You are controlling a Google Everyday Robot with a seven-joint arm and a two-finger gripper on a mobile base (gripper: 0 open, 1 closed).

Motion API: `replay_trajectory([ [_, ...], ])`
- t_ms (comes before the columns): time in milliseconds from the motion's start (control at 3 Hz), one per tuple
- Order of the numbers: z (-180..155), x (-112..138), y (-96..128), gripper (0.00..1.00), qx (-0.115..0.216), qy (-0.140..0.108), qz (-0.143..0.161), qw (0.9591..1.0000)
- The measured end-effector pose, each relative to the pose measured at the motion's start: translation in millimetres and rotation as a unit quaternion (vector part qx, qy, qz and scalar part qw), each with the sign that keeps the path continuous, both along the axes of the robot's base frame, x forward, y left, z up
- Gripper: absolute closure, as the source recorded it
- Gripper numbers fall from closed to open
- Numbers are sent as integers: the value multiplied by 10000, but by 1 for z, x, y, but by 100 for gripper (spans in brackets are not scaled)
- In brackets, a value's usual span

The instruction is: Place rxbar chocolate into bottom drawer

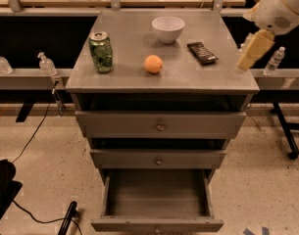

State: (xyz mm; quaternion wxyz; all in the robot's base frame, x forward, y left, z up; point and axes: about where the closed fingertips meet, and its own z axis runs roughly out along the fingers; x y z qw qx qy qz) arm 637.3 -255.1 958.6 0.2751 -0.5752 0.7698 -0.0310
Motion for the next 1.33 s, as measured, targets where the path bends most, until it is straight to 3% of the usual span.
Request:
replay_trajectory([
  [333,-6,59,-4,0,870,-412,-385,9946],
  [667,-12,104,-13,0,1905,-789,-994,9735],
  [1000,-27,131,-23,0,2606,-912,-1599,9477],
  [1333,-68,157,-34,0,3213,-786,-2202,9176],
])
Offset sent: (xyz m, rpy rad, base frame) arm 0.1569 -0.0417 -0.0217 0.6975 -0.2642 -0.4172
